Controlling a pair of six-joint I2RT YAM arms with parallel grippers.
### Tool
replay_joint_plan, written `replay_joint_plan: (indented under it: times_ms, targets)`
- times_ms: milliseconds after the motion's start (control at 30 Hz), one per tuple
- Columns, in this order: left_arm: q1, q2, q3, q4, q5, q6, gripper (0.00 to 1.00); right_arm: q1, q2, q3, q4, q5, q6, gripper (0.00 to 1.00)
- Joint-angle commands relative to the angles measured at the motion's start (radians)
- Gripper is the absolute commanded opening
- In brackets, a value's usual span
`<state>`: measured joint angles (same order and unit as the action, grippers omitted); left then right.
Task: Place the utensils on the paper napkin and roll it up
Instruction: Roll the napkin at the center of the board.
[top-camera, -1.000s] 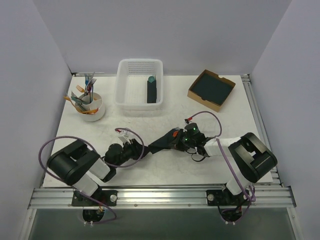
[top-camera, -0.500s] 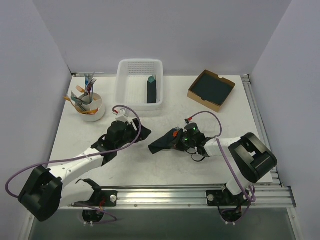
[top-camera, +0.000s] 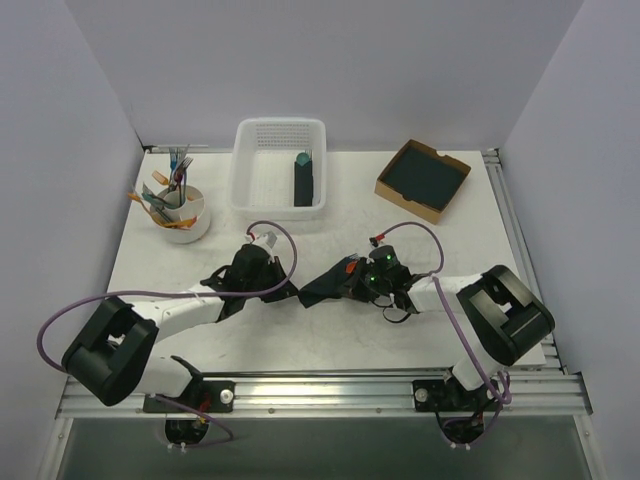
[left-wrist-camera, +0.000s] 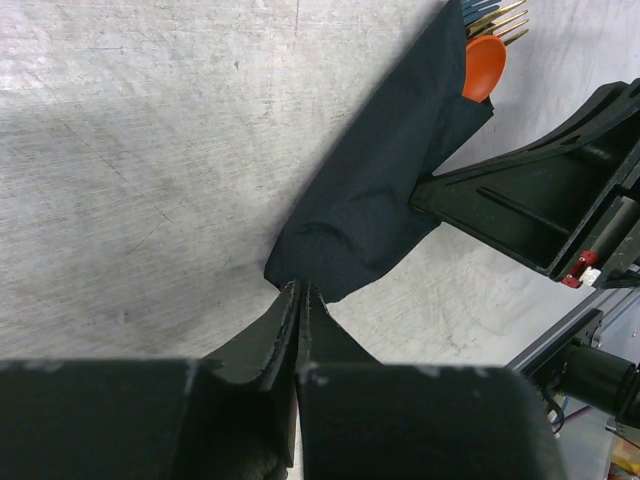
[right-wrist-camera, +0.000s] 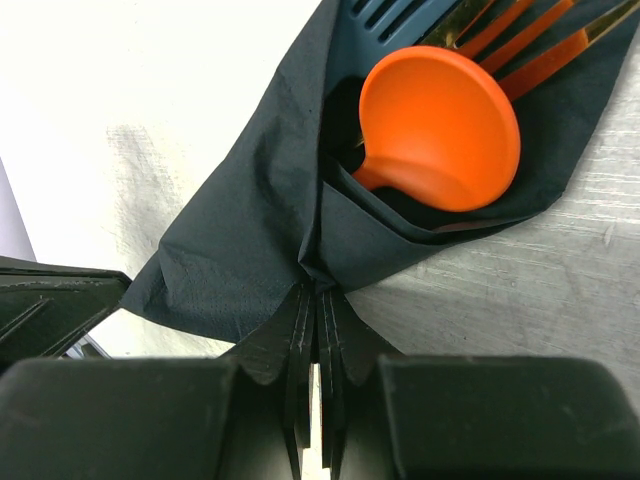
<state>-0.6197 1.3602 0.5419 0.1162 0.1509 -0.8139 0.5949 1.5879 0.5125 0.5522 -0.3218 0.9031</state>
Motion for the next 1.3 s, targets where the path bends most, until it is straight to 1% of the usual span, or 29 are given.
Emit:
replay_joint_plan:
  times_ms: [0,267,333,500,633,800,933,1267]
  targets:
    - [0.005,-0.001,0.036,0.043,0.016,0.033,0.05,-0.009,0.018,0.003,-0.094,0.050,-0.032,0.00]
    - [0.005,-0.081,0.111,-0.068,-0.082,0.101,0.05,-0.009,0.024,0.004,-0.094,0.049,-0.033,0.00]
    - [0.005,-0.073,0.133,-0.073,-0.074,0.116,0.05,-0.009,0.026,0.003,-0.094,0.050,-0.032,0.00]
    - [0.005,0.010,0.171,-0.030,-0.001,0.125,0.03,-0.009,0.026,0.004,-0.092,0.049,-0.032,0.00]
    - [0.005,0.057,0.167,0.028,0.025,0.130,0.02,-0.009,0.026,0.008,-0.094,0.049,-0.033,0.00]
    - [0.003,0.091,0.144,0.062,0.052,0.140,0.02,-0.009,0.027,0.007,-0.094,0.049,-0.032,0.00]
    - [0.002,0.102,0.115,0.120,0.082,0.147,0.02,-0.009,0.032,0.008,-0.094,0.049,-0.030,0.00]
    - [-0.002,0.112,0.012,0.180,0.113,0.160,0.02,-0.009,0.035,0.014,-0.095,0.049,-0.029,0.00]
